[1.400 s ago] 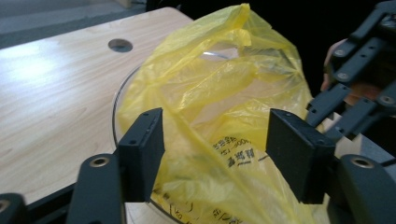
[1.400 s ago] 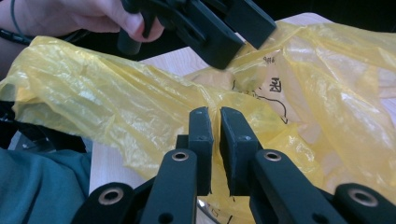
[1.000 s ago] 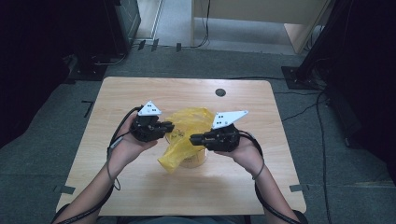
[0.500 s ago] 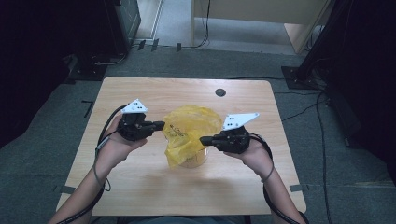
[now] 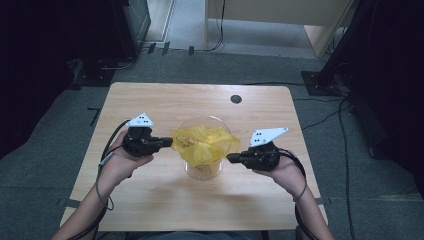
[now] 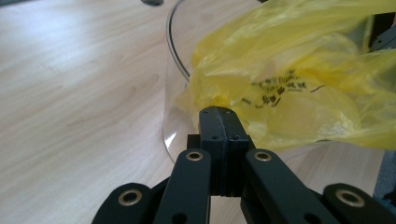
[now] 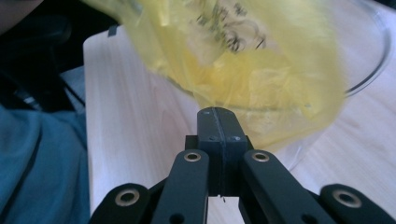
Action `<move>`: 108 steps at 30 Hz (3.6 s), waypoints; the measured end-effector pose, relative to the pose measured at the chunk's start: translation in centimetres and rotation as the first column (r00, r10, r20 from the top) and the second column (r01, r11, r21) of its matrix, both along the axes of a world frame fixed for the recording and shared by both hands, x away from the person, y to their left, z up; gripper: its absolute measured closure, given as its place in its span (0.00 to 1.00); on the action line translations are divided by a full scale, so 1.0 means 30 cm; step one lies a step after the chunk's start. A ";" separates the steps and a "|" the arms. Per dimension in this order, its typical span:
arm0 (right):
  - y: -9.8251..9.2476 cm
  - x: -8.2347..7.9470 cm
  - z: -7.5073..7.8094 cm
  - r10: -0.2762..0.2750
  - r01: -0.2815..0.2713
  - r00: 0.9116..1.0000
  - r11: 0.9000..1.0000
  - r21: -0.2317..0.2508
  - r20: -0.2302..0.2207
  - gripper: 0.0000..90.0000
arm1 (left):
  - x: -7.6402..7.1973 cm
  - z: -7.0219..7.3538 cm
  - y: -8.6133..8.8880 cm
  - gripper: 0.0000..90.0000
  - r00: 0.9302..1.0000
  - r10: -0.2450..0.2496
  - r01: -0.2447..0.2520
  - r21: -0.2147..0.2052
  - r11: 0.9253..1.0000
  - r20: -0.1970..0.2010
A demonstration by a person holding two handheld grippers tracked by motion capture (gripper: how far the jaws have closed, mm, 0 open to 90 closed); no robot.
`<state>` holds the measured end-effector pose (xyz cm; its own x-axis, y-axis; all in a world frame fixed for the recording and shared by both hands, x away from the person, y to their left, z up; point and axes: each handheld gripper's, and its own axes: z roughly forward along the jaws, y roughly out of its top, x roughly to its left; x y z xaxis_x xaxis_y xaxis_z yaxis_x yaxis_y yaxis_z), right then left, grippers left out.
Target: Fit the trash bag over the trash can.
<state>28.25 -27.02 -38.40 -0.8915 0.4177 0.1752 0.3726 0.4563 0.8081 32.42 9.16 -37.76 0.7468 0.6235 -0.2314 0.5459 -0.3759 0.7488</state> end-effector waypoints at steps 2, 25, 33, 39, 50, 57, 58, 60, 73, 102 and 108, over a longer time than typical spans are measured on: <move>0.002 0.001 -0.011 0.005 -0.005 1.000 1.000 -0.007 -0.008 1.00 | 0.005 -0.015 -0.004 1.00 1.000 -0.005 0.004 -0.003 1.000 -0.019; -0.017 0.037 0.012 -0.030 0.029 1.000 0.997 0.076 0.010 0.66 | 0.047 -0.020 0.036 0.69 1.000 -0.002 0.001 -0.059 0.998 -0.007; -0.044 0.036 0.098 -0.057 0.049 0.998 0.962 0.267 0.024 0.68 | 0.050 0.075 0.093 0.60 0.995 -0.022 0.031 -0.100 0.994 0.094; 0.015 0.041 0.149 -0.126 0.089 0.986 0.954 0.287 0.113 0.65 | 0.052 0.150 0.073 0.57 0.987 -0.035 0.055 -0.127 0.990 0.154; 0.194 0.098 0.089 0.057 -0.066 0.995 0.992 0.109 0.085 0.60 | 0.066 0.068 -0.030 0.42 0.995 0.032 -0.027 -0.053 0.998 0.094; 0.200 0.076 0.069 0.102 -0.107 0.993 0.991 0.076 0.065 1.00 | 0.091 0.023 -0.025 0.85 0.999 0.041 -0.041 -0.053 0.998 0.003; 0.197 0.069 0.073 0.102 -0.107 0.992 0.992 0.069 0.071 1.00 | 0.086 0.028 -0.027 0.89 0.999 0.041 -0.041 -0.047 0.998 0.012; 0.193 0.063 0.076 0.105 -0.109 0.992 0.992 0.062 0.074 1.00 | 0.081 0.038 -0.023 0.95 0.999 0.045 -0.043 -0.051 0.998 0.022; 0.075 0.000 0.051 0.108 -0.103 0.993 0.992 -0.075 0.054 1.00 | 0.081 0.029 0.054 1.00 0.997 0.084 -0.083 -0.014 0.996 0.003; 0.107 0.048 0.076 -0.064 0.048 0.994 0.983 0.175 0.083 0.78 | -0.009 0.085 -0.029 0.61 0.992 -0.064 0.078 -0.131 0.988 0.105; 0.246 0.000 -0.011 -0.047 0.033 0.974 0.997 0.065 0.223 0.41 | -0.077 0.010 -0.055 0.49 0.981 -0.099 0.112 -0.076 0.991 0.165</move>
<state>28.24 -19.66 -38.71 -0.8939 0.4484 -0.0016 0.1954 0.3926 0.8987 30.11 7.52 -37.46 0.8389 0.5226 -0.1518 0.3770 -0.3570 0.8547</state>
